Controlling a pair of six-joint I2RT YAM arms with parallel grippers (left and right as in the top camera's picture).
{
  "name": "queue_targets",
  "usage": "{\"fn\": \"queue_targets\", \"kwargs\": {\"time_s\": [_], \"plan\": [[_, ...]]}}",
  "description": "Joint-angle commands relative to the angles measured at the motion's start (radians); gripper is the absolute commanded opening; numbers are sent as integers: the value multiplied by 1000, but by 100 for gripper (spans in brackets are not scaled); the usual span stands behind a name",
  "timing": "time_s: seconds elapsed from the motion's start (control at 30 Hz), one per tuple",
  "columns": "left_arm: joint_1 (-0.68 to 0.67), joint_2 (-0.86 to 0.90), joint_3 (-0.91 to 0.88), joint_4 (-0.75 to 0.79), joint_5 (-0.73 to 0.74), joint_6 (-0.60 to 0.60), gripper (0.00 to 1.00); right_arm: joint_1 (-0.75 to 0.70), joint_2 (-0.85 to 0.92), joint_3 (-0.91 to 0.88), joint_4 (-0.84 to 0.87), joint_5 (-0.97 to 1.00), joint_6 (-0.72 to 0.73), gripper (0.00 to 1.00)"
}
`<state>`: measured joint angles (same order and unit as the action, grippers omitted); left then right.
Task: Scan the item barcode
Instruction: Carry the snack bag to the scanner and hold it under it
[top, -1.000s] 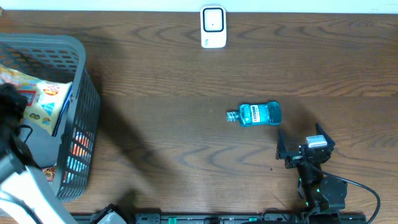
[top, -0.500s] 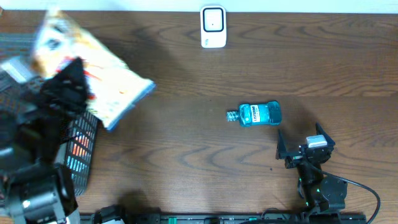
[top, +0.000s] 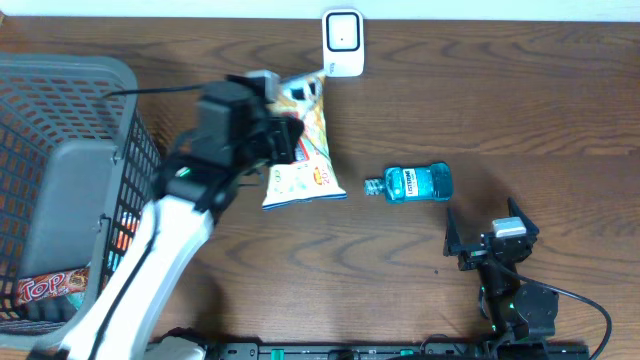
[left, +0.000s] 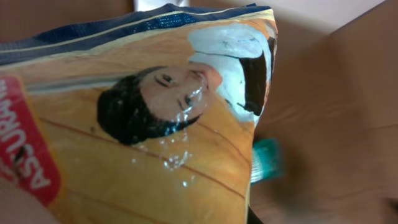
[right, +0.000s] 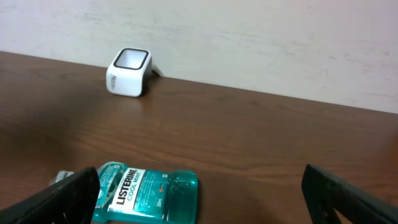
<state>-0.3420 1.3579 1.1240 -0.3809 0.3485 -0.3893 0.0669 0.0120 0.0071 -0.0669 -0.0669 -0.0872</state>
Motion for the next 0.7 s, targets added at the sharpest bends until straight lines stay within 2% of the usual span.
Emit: {"fn": "queue_targets", "kwargs": {"time_s": [0.0, 0.2, 0.4, 0.43, 0.47, 0.6, 0.67], "plan": [[-31, 135, -8, 23, -117, 32, 8, 4, -3, -2, -4, 2, 11, 99], [-49, 356, -8, 56, -109, 11, 8, 4, -3, -2, -4, 2, 11, 99], [-48, 432, -8, 135, 47, 12, 9, 4, -3, -2, -4, 2, 11, 99], [-48, 430, -7, 145, 52, 11, 17, 4, -3, -2, -4, 2, 11, 99], [-48, 422, -5, 151, 51, 12, 40, 4, -3, -2, -4, 2, 11, 99], [-34, 356, 34, 117, 35, 15, 91, 4, -3, -2, -4, 2, 11, 99], [-27, 296, 68, 66, -25, 21, 95, 4, -3, -2, -4, 2, 11, 99]]}}
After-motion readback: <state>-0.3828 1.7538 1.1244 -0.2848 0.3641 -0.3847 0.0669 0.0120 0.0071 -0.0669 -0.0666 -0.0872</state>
